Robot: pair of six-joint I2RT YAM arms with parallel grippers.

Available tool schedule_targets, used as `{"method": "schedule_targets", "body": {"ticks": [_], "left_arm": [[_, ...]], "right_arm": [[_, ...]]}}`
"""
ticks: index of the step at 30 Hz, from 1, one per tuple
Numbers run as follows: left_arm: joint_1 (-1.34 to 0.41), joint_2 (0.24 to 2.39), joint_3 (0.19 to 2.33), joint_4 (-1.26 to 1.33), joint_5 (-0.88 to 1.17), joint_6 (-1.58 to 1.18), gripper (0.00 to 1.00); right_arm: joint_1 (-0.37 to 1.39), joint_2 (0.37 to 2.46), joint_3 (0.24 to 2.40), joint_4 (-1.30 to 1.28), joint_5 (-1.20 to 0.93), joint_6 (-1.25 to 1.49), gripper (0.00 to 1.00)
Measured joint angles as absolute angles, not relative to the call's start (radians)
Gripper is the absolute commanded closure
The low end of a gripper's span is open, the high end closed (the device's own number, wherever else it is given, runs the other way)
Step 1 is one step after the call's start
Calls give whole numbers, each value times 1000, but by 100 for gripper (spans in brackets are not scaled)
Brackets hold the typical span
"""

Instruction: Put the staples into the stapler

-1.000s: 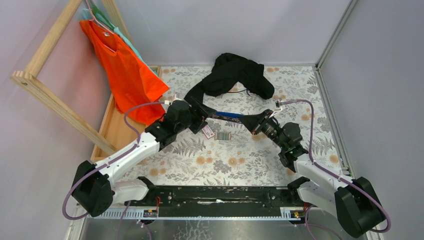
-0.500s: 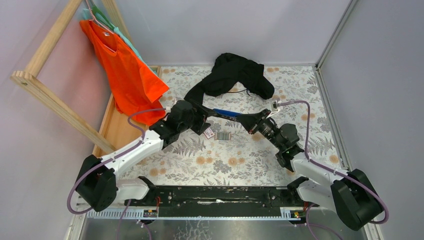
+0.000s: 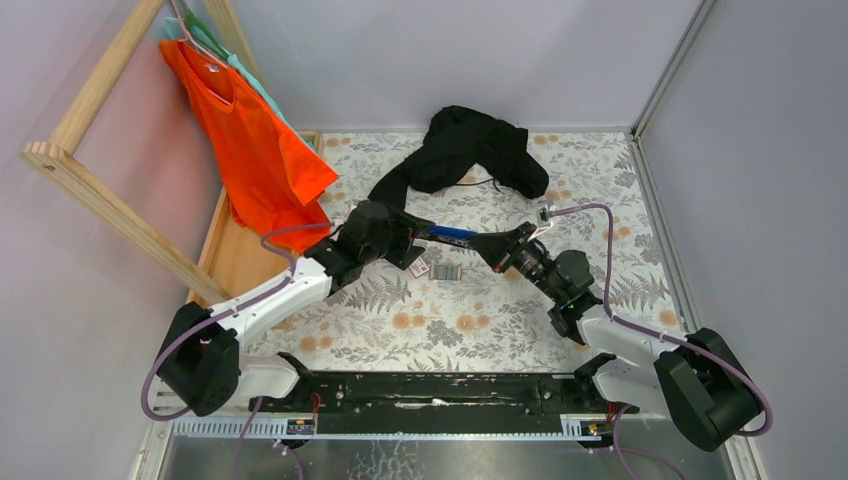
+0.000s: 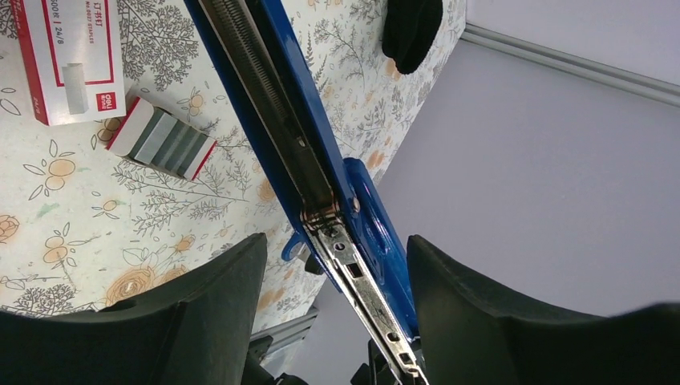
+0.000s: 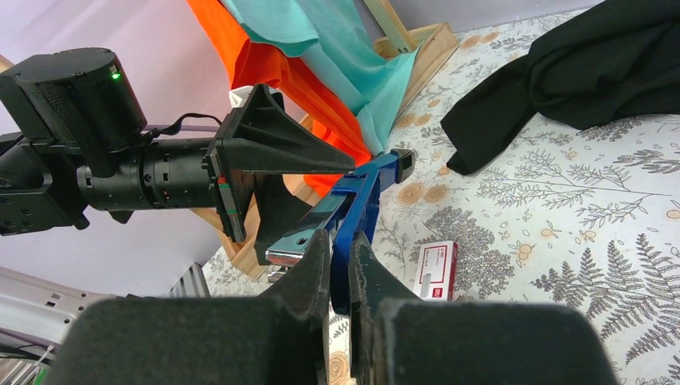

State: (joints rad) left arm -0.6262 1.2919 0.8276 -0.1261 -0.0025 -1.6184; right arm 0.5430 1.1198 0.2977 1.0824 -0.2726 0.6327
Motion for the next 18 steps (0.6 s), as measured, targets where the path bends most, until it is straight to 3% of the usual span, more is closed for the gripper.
{"method": "schedule_targets", "body": {"ticks": [10, 13, 18], "left_arm": [[-626, 1351, 820, -94, 7, -1672, 33], [-626, 1371, 814, -70, 22, -1688, 43], [-624, 1375, 806, -31, 27, -1734, 73]], "right_arm": [[564, 1161, 285, 1150, -275, 638, 100], [574, 1168, 281, 1161, -281, 638, 100], [583, 1174, 274, 1174, -290, 633, 100]]}}
